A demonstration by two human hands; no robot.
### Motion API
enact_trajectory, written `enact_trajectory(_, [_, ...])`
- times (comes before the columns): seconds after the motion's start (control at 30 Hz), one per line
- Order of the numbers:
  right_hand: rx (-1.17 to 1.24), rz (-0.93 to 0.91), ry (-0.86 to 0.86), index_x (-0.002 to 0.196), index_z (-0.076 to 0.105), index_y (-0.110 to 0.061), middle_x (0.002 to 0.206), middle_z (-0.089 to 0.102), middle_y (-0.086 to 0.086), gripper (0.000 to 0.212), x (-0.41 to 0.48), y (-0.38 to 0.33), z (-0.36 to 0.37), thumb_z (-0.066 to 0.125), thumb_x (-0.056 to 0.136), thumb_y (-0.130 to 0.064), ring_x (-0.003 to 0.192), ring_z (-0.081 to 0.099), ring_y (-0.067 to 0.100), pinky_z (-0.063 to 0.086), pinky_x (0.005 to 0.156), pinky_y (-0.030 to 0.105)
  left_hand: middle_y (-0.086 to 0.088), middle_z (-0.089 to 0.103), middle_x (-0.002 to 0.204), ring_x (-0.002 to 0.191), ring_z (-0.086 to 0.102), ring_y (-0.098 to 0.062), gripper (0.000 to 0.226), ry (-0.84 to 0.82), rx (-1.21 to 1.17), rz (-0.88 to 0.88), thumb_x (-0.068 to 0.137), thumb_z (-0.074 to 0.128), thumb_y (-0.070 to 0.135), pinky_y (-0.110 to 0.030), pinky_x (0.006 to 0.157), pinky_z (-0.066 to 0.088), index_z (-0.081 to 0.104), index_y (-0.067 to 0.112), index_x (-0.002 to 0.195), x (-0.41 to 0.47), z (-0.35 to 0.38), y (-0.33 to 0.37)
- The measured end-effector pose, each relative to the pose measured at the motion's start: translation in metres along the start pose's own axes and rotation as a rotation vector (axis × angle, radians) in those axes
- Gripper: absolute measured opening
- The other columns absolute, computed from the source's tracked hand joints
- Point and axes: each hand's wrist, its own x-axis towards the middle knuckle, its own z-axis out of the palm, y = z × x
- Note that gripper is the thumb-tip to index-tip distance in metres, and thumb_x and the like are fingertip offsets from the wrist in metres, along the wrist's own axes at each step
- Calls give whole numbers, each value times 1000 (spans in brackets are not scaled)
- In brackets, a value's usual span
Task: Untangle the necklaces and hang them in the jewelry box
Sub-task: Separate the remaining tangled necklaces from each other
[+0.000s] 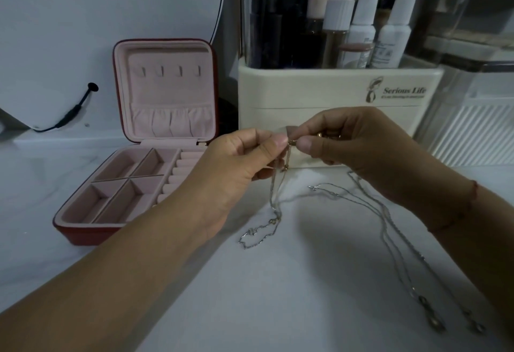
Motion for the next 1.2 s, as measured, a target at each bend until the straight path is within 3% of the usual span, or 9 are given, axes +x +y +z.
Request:
enact_trajectory(0.1, [63,24,16,76,71,-16,67,62,10,21,1,-1,-2,70,66,-35,60,45,16,40,60,24,0,67,75,75,60,-10,26,-4,1,-6,72,63,32,-25,83,52,70,10,84,1,1,-1])
enact_trajectory(0.17, [135,54,-3,76,67,-10,59,56,1,25,0,-1,-4,69,66,-33,56,45,11,41,58,19,1,69,74,74,62,-10,20,-10,-7,-21,74,65,27,-25,83,52,72,13,86,0,1,-1])
enact_trajectory(0.3, [252,121,-22,73,63,-9,61,60,-1,21,1,0,-4,68,67,-29,58,50,10,46,58,18,0,69,70,69,63,-7,12,-7,11,-9,78,67,17,-29,86,51,73,12,87,-1,1,1])
enact_trajectory(0.47, [361,117,31,79,66,-11,64,60,-1,13,2,2,-6,64,73,-22,58,49,8,45,56,15,-1,73,70,67,66,-6,14,-7,10,-34,71,68,23,-34,90,50,72,16,81,-1,1,1])
enact_trajectory(0.57, [320,70,48,87,67,-12,68,63,-2,14,2,4,-7,63,76,-20,63,52,8,45,59,15,2,72,72,72,65,-6,8,-10,8,-29,85,62,15,-29,86,52,70,14,85,1,0,-2])
enact_trajectory(0.7, [169,-27,60,92,66,-12,75,70,-3,15,1,3,-5,59,85,0,72,61,4,47,68,17,-2,69,83,84,64,-13,12,-15,-15,-2,91,54,9,-30,87,52,67,8,89,2,0,-4])
enact_trajectory(0.83, [96,-99,99,95,66,-11,82,71,2,18,0,-1,-1,62,84,2,74,65,4,47,64,12,-3,67,80,73,63,-13,13,-26,-98,-11,93,51,4,-25,70,54,63,6,90,2,0,-4])
enact_trajectory(1.03, [-77,-171,124,92,67,-16,85,72,5,16,-2,-3,2,67,83,-2,67,59,0,43,59,9,0,59,70,52,41,-7,16,-14,-53,-5,93,52,8,-15,50,35,66,7,100,1,0,-1])
enact_trajectory(1.2, [-183,-225,164,87,69,-18,85,72,0,15,-3,-1,3,68,83,-3,74,64,10,45,64,13,4,53,62,46,36,-3,13,20,-2,-25,86,62,20,-10,45,32,70,11,81,2,-2,-3])
